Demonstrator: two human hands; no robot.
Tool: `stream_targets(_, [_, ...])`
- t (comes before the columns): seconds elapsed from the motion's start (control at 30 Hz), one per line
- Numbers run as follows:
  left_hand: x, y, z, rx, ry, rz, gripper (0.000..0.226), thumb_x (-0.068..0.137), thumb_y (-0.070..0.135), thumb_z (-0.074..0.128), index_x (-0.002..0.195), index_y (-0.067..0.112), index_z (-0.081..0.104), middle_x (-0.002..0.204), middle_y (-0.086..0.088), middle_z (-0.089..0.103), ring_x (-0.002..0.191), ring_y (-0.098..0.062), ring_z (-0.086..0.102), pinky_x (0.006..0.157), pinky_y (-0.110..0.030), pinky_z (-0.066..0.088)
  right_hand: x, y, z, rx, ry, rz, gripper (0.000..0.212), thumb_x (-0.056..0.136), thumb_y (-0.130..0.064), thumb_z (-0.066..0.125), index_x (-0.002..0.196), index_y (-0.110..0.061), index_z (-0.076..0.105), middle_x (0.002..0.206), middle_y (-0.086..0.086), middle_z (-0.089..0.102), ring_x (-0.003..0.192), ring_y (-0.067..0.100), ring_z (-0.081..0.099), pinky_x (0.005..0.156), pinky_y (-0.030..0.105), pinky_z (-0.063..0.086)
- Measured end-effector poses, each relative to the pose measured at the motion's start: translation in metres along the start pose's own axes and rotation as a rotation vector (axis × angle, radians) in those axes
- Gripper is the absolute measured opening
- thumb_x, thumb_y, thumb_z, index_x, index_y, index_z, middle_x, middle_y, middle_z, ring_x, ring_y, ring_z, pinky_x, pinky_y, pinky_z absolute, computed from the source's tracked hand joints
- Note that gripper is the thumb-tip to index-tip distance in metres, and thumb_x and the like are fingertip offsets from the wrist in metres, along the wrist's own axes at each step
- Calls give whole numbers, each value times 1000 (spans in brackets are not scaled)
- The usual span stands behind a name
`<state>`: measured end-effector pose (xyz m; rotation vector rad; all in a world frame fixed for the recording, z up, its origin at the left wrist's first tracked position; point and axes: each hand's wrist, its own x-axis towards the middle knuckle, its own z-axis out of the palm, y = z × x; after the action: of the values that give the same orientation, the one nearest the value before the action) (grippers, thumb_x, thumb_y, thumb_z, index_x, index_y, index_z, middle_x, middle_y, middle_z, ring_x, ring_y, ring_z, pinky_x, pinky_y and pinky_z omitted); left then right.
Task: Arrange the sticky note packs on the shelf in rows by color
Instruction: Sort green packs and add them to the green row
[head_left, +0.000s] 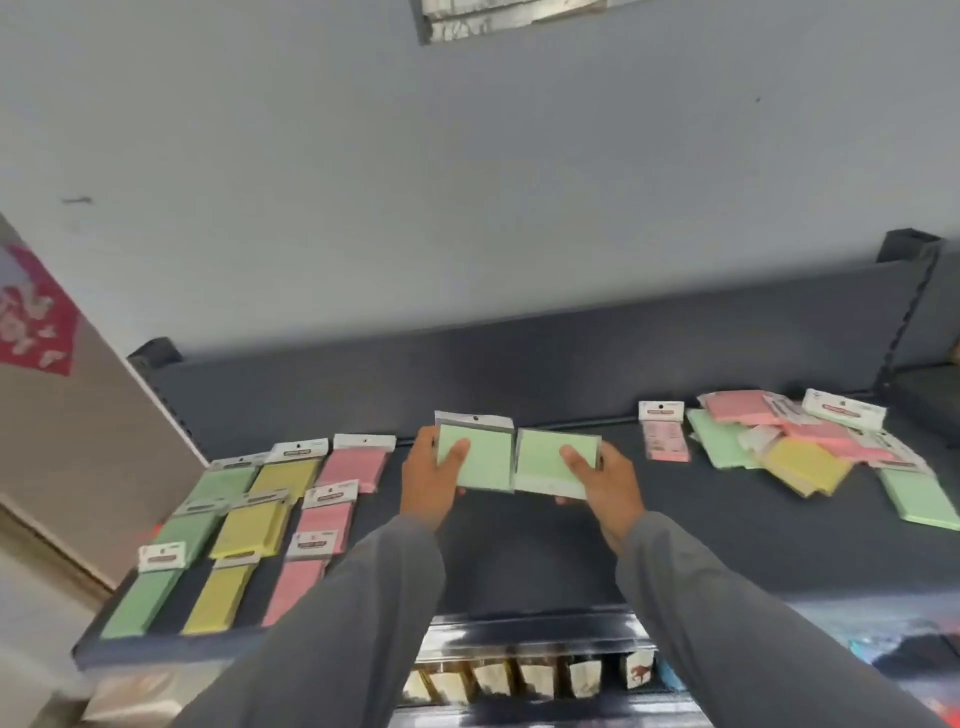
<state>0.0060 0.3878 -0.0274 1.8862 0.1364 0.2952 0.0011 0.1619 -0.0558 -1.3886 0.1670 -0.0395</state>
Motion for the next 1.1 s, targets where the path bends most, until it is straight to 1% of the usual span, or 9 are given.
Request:
stream_targets(0.1, [4,-8,-52,-31,26,41,45,90,28,72,128,26,48,118,1,67,107,-15,67,87,-32,54,-4,4,38,-98,-119,38,24,88,-4,73,108,-15,67,109,3,74,98,16,71,87,31,56])
stream_targets(0.33, [8,-14,-135,-31,-308,85,19,92,16,71,110,9,71,100,4,77,92,-9,72,75,-16,52,-25,-13,147,-276,-488,36,40,91,5,55,115,-24,68,108,4,76,102,24,72,78,35,59])
stream_targets(0.43, [19,-27,-172,-28,-372,93,21,92,21,71,109,8,69,101,-3,75,92,-14,70,79,-24,55,-36,-15,187,-437,-571,55,39,90,4,50,112,-21,69,103,10,76,94,27,75,73,42,62])
stream_targets(0.57, [38,-53,-218,15,-438,132,23,91,26,72,109,12,68,106,-9,74,95,-22,71,85,-41,56,-39,-6,232,-419,-474,17,39,85,10,58,114,-14,67,102,13,75,89,26,75,70,45,63])
stream_targets(0.63, [40,-60,-231,-5,-398,132,22,92,22,72,110,10,66,105,-8,74,95,-22,71,83,-40,58,-39,1,247,-305,-330,25,40,82,14,64,116,-8,64,104,15,73,85,25,74,70,46,62])
stream_targets(0.73, [45,-71,-248,-58,-317,126,22,92,18,71,113,14,62,107,-4,72,100,-20,70,85,-35,58,-43,15,270,-73,-134,120,35,83,9,69,116,-2,65,104,13,75,90,27,74,85,48,60])
stream_targets(0.9, [44,-78,-251,8,-348,123,43,90,21,71,128,30,52,118,5,66,107,-14,66,90,-36,57,-50,4,292,-117,-102,40,16,88,1,67,100,-7,75,95,13,78,90,33,74,77,46,60])
stream_targets(1.0, [43,-86,-252,70,-342,103,24,86,24,76,102,30,60,103,5,67,94,-16,67,80,-34,59,-46,0,293,-260,-200,-3,14,90,-5,68,96,-12,79,93,13,78,86,31,74,76,46,59])
stream_targets(1.1, [41,-95,-255,60,-352,31,26,78,28,85,84,22,60,81,8,68,71,-4,66,63,-27,55,-41,2,288,-301,-264,2,20,94,-24,66,101,-9,77,96,16,77,88,29,73,84,51,57])
